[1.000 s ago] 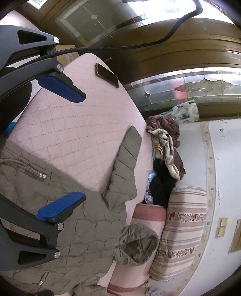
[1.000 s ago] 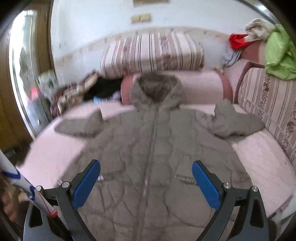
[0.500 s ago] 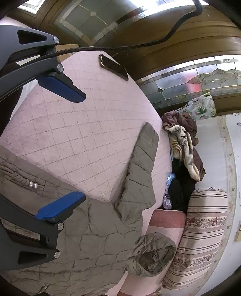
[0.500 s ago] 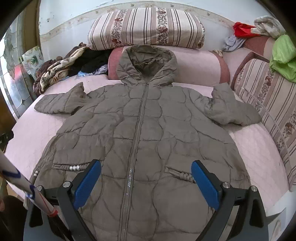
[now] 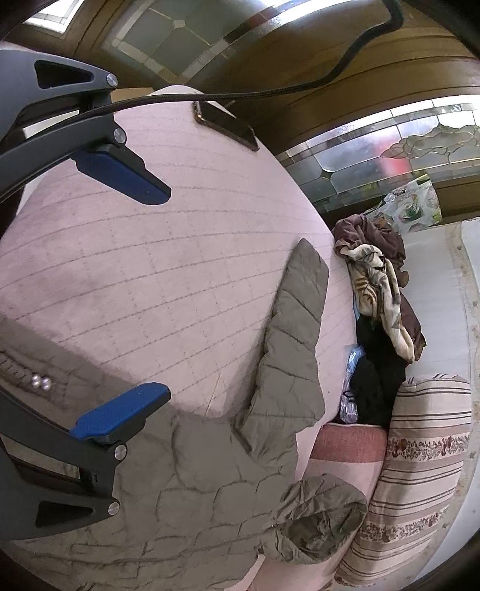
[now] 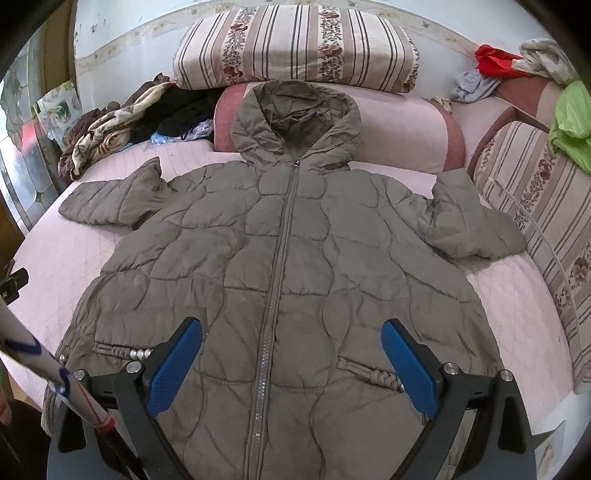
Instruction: Fold large clothes
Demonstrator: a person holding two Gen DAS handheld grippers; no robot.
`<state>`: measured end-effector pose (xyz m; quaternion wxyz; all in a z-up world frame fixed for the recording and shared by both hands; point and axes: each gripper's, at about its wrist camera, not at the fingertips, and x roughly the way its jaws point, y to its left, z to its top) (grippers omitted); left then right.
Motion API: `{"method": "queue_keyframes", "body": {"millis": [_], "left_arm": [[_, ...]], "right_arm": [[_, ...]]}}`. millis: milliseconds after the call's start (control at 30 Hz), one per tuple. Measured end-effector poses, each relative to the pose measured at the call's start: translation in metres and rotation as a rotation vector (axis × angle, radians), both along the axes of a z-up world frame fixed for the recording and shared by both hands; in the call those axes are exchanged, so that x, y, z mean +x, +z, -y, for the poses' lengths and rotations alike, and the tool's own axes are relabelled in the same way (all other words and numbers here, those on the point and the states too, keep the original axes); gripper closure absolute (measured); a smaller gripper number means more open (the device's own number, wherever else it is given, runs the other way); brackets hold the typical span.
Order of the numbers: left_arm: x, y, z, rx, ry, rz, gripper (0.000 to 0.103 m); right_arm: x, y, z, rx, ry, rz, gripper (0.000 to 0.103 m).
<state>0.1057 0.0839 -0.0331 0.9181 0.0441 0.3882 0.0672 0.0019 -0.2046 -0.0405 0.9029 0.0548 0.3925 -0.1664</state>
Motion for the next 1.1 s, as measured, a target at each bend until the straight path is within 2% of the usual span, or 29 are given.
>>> {"method": "queue_keyframes", "body": {"millis": [200,400,500,600,733,900,1033,1100], "left_arm": [[0.037,-0.010,-0.015,0.022,0.021,-0.024,0.006],[0.100,-0.027,-0.041,0.018,0.052,-0.088,0.006],[0.134,-0.037,-0.059,-0.014,0.082,-0.120,0.010],[0.163,-0.047,-0.072,-0.014,0.106,-0.134,0.014],[0.195,-0.060,-0.090,-0.096,0.142,-0.164,0.014],[0.235,-0.075,-0.108,-0.258,0.174,-0.196,0.015],[0.269,-0.088,-0.121,-0.432,0.178,-0.222,0.016],[0.284,-0.092,-0.125,-0.474,0.203,-0.211,0.016]], "right_arm": [[0.014,-0.008,0.004,0.016,0.008,-0.029,0.010],[0.024,-0.024,0.011,0.022,-0.004,-0.072,0.011],[0.028,-0.032,0.019,0.030,-0.019,-0.093,0.011],[0.032,-0.039,0.025,0.043,-0.033,-0.106,0.011],[0.037,-0.048,0.032,0.059,-0.045,-0.131,0.011],[0.041,-0.055,0.035,0.063,-0.045,-0.139,0.011],[0.044,-0.062,0.036,0.062,-0.047,-0.149,0.011],[0.045,-0.065,0.037,0.061,-0.052,-0.158,0.011]]}}
